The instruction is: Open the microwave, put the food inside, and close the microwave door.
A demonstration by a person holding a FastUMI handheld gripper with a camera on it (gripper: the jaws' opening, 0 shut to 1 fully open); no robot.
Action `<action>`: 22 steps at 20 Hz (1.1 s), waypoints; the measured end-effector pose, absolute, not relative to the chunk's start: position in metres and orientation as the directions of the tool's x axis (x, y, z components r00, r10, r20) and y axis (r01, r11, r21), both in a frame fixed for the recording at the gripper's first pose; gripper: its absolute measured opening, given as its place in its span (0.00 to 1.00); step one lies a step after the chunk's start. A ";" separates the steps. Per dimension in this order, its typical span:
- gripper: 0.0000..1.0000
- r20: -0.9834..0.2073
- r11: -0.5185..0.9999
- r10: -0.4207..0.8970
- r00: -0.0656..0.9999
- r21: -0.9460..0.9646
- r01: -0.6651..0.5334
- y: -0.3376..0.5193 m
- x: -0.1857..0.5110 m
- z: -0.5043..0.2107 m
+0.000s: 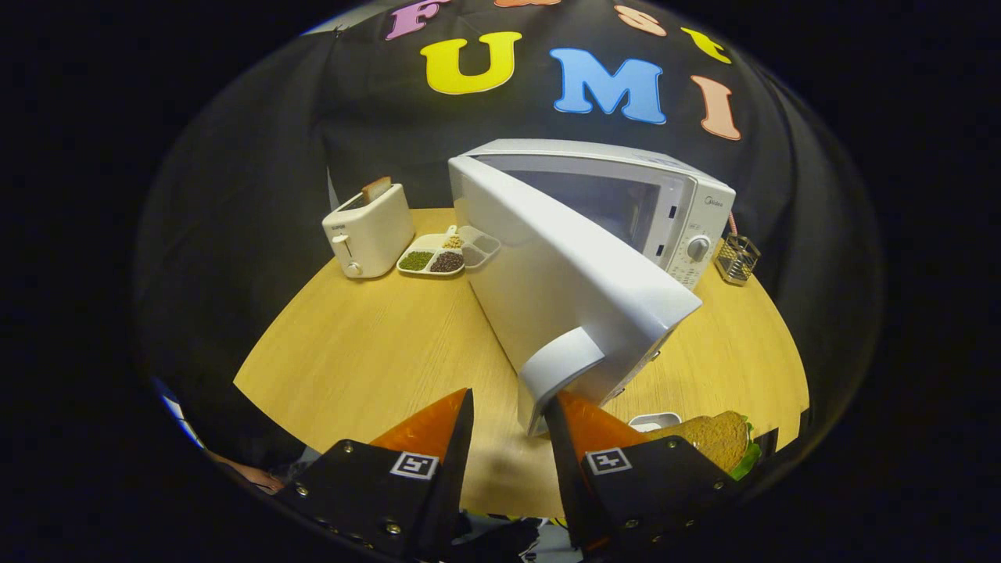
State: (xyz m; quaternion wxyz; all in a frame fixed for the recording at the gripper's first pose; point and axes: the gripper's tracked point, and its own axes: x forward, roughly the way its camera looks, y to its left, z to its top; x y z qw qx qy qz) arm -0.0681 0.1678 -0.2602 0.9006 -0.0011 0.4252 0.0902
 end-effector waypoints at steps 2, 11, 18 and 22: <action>0.54 -0.772 0.977 0.189 0.607 0.086 -0.194 0.182 -0.078 -0.262; 0.54 -0.754 0.881 0.405 0.517 0.171 -0.440 0.241 -0.116 -0.255; 0.54 -0.516 0.678 0.732 0.445 0.488 -0.550 0.283 -0.118 -0.160; 0.66 -0.399 0.630 0.777 0.487 0.510 -0.586 0.261 -0.104 -0.102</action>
